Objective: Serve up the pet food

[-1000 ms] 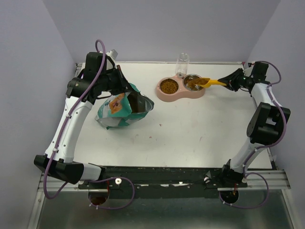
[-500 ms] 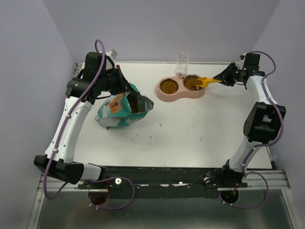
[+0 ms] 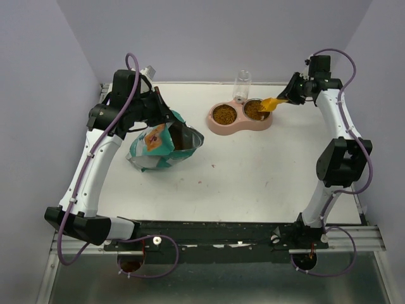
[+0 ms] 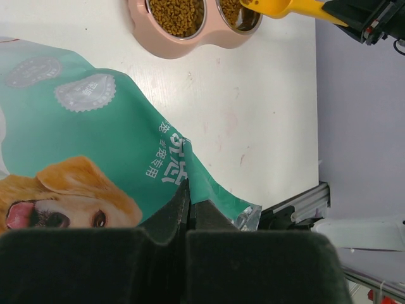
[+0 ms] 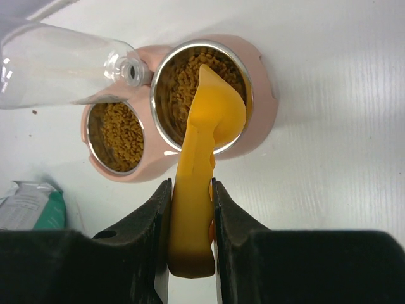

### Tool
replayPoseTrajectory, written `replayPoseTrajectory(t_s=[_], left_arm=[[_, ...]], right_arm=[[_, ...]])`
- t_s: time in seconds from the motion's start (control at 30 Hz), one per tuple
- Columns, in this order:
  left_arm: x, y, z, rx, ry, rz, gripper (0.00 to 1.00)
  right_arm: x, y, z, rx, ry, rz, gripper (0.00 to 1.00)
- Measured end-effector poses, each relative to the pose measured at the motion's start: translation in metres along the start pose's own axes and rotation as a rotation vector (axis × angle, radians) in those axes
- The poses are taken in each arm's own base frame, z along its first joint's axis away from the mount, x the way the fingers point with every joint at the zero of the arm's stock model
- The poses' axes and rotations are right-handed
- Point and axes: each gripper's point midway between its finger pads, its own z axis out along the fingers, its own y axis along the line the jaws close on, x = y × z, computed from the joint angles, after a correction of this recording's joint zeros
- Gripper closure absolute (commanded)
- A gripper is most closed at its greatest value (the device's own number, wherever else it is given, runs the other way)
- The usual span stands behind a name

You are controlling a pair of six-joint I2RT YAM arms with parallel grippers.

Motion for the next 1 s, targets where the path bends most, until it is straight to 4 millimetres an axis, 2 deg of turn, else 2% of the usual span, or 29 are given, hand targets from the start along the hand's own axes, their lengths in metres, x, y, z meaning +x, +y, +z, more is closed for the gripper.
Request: replayPoseTrajectory(t_s=[0.3,0.57,1.0], left_arm=[[0.0,0.0,0.0,0.0,0.0,0.0,1.0],[0.0,0.0,0.0,0.0,0.0,0.0,1.0],[0.0,0.0,0.0,0.0,0.0,0.0,1.0]], right_arm=[[0.021,0.007,0.002,0.107,0.039,-0.113,0.99],[0.011,0.022,-0.005,0.124,-0.004,-0.172,0.99],[0.012,0.021,-0.008,0.153,-0.009,-0.188,0.99]])
